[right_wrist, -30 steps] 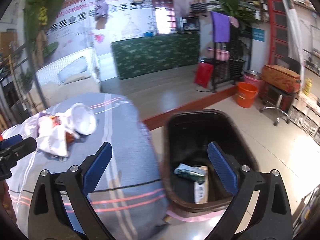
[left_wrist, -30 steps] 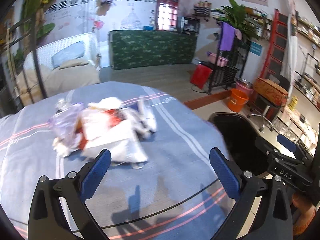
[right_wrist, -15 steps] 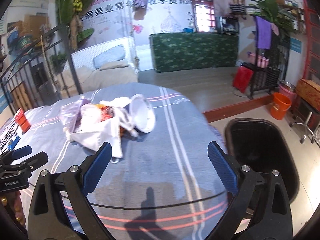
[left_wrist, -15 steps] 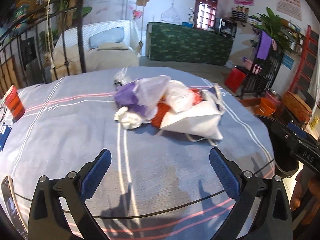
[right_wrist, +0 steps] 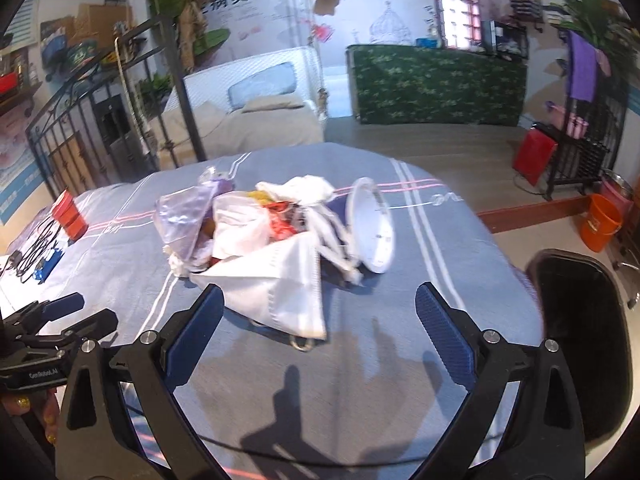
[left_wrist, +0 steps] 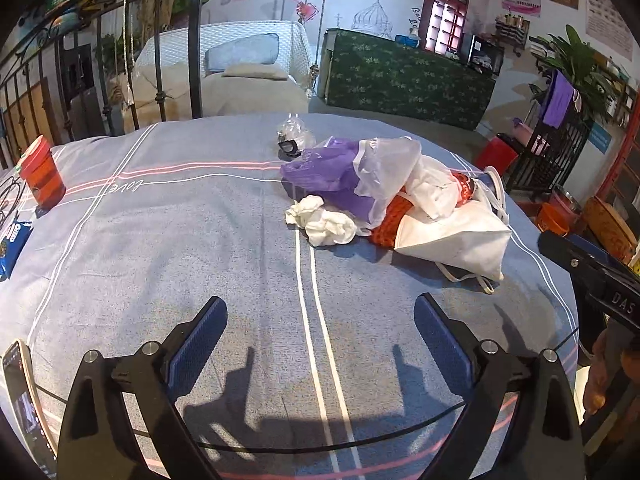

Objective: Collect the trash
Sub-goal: 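Return both tools to the bed and grasp the white face mask with the right tool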

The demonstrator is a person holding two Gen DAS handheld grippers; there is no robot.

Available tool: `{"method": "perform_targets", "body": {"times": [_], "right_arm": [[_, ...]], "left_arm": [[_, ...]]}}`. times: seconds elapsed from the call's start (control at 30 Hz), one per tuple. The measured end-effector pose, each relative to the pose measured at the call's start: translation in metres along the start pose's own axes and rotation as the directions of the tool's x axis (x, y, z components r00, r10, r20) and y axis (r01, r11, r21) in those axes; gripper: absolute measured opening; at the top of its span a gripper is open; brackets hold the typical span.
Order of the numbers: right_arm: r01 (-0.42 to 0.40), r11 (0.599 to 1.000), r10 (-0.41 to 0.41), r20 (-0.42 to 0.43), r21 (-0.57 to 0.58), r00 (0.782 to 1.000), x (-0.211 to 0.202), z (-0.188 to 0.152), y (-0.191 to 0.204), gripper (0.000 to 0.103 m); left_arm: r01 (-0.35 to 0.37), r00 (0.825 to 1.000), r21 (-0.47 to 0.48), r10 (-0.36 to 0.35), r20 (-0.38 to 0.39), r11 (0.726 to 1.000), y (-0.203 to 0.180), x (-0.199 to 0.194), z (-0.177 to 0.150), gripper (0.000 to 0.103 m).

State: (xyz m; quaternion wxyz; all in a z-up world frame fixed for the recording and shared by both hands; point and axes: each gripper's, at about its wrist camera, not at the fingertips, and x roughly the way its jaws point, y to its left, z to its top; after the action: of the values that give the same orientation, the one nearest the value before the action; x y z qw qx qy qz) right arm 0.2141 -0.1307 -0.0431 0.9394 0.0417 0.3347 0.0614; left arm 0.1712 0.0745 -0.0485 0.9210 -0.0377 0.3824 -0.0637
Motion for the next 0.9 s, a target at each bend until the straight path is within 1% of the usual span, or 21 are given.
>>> {"method": "perform_targets", "body": {"times": [0.2, 0.27, 0.37, 0.4, 0.43, 0.47, 0.53, 0.57, 0.63, 0.77, 0.9], "right_arm": [[-0.059, 0.996, 0.055, -0.063, -0.068, 0.997, 0.028, 0.005, 0.025, 0.095], [-0.063, 0.994, 0.056, -0.079, -0.091, 0.995, 0.037, 0.006, 0.032, 0.091], [-0.071, 0.993, 0.060, -0.117, -0.093, 0.991, 0.051, 0.007, 0.036, 0.083], [-0.076, 0.993, 0.064, -0.126, -0.091, 0.990, 0.055, 0.007, 0.036, 0.082], [-0.082, 0.993, 0.069, -0.136, -0.088, 0.988, 0.060, 0.007, 0.036, 0.077], [-0.087, 0.992, 0.074, -0.144, -0.088, 0.987, 0.062, 0.006, 0.037, 0.059], [-0.104, 0.991, 0.088, -0.169, -0.089, 0.982, 0.067, 0.005, 0.040, 0.036], [-0.110, 0.990, 0.094, -0.170, -0.086, 0.981, 0.068, 0.003, 0.042, 0.026], [-0.128, 0.989, 0.112, -0.177, -0.080, 0.978, 0.068, -0.001, 0.043, 0.020], [-0.161, 0.984, 0.146, -0.166, -0.080, 0.975, 0.058, -0.006, 0.045, 0.016], [-0.194, 0.977, 0.180, -0.138, -0.088, 0.974, 0.037, -0.006, 0.046, 0.014]], "left_arm": [[0.004, 1.000, -0.019, -0.004, -0.017, 1.000, 0.005, 0.006, 0.002, 0.091], [0.010, 1.000, -0.027, -0.011, -0.025, 1.000, 0.009, 0.008, 0.002, 0.090], [0.012, 1.000, -0.027, -0.013, -0.028, 1.000, 0.010, 0.010, 0.004, 0.090], [0.012, 0.999, -0.027, -0.013, -0.029, 1.000, 0.010, 0.011, 0.004, 0.090], [0.014, 0.999, -0.028, -0.015, -0.032, 1.000, 0.010, 0.013, 0.005, 0.090], [0.016, 0.999, -0.030, -0.017, -0.033, 0.999, 0.010, 0.013, 0.005, 0.090], [0.026, 0.999, -0.039, -0.027, -0.038, 0.999, 0.010, 0.014, 0.006, 0.090], [0.029, 0.999, -0.040, -0.031, -0.039, 0.999, 0.009, 0.014, 0.006, 0.090], [0.028, 0.999, -0.034, -0.029, -0.037, 0.999, 0.007, 0.014, 0.006, 0.090], [0.033, 0.999, -0.033, -0.034, -0.037, 0.999, 0.005, 0.015, 0.006, 0.090], [0.032, 0.999, -0.033, -0.032, -0.014, 0.999, 0.006, 0.013, 0.011, 0.090]]}}
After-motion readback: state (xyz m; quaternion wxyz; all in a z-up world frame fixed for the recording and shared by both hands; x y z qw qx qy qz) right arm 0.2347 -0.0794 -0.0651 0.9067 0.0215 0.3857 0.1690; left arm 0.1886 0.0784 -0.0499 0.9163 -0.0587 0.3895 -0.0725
